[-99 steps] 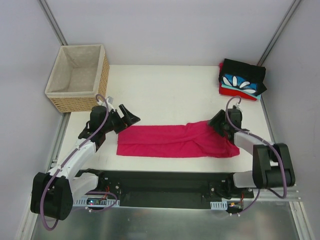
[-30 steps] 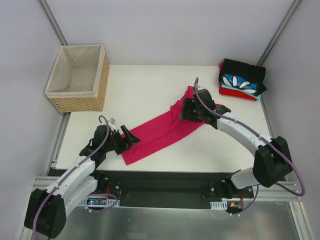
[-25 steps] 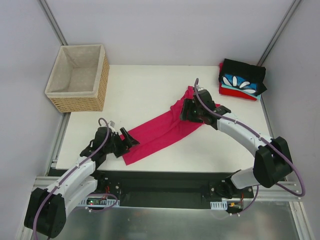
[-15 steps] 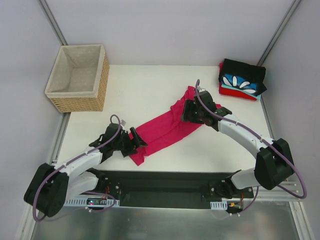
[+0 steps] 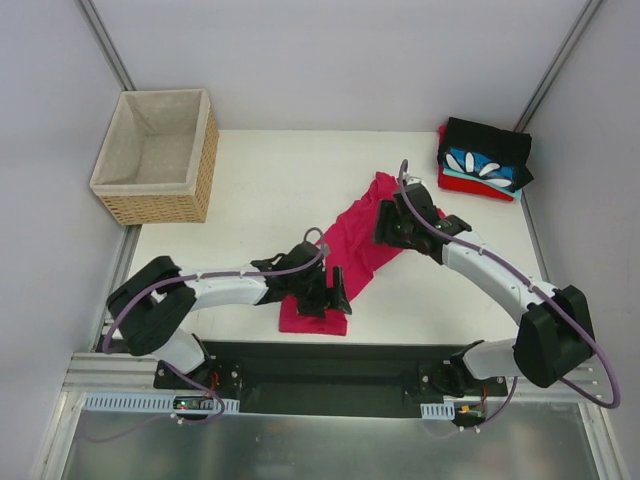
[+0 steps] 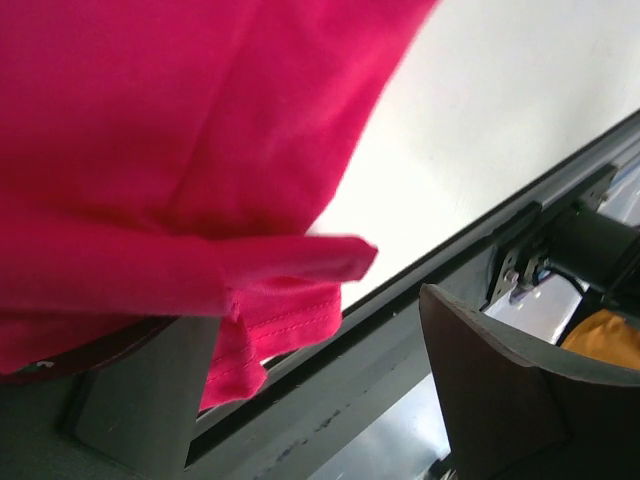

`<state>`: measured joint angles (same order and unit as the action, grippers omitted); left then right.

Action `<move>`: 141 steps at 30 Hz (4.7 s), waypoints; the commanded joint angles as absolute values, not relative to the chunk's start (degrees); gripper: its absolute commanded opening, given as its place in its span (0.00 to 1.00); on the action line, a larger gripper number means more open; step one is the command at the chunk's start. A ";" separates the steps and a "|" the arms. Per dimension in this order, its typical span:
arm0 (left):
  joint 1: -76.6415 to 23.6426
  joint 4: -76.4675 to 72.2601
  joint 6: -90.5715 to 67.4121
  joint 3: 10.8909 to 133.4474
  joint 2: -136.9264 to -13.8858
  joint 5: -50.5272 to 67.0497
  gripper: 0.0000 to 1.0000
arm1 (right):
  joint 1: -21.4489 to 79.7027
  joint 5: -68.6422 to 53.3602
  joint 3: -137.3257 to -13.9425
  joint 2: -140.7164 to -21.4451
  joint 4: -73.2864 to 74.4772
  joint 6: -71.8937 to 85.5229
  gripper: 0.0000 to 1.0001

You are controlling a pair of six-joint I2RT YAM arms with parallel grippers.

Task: Fold and stack the t-shirts

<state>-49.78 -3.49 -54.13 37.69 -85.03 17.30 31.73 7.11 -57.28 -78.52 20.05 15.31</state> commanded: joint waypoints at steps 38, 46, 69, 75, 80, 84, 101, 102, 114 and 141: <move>-45.71 17.49 -41.92 49.13 -66.45 4.66 0.84 | 15.47 -4.48 -85.69 -120.39 6.06 20.21 0.62; -41.84 17.49 -40.87 47.99 -67.15 6.24 0.85 | 15.47 -5.89 -92.45 -127.96 8.96 21.62 0.63; -33.66 17.40 -38.32 47.55 -70.58 10.02 0.84 | 18.01 -23.99 -140.01 -158.81 11.44 36.12 0.96; -33.40 17.31 -38.50 46.85 -69.70 9.76 0.85 | 19.60 -26.37 -142.99 -161.36 5.28 39.90 1.00; -33.31 17.23 -39.11 46.14 -67.86 9.93 0.84 | 19.78 -26.20 -138.71 -156.11 2.73 38.24 1.00; -33.40 17.40 -39.81 45.18 -65.05 10.20 0.84 | 19.69 -24.70 -128.52 -142.07 4.04 30.69 0.96; -34.36 6.17 -46.57 35.09 -60.73 10.27 0.84 | 31.72 -10.11 -67.88 -90.36 17.58 15.29 0.97; -35.15 4.15 -46.93 34.02 -61.25 11.07 0.85 | 32.16 -10.37 -63.94 -89.31 17.58 15.64 0.97; -41.04 -24.69 -51.86 25.05 -71.72 19.42 0.85 | 38.32 -8.17 -44.04 -77.70 14.94 19.24 0.97; -36.14 -16.26 -42.81 41.21 -72.59 16.61 0.86 | 34.90 4.40 -61.15 -82.60 18.20 16.53 0.97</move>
<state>-41.54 -17.08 -47.77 32.32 -70.65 17.39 39.55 0.38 -51.44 -78.24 19.62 19.59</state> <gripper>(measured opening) 0.855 0.972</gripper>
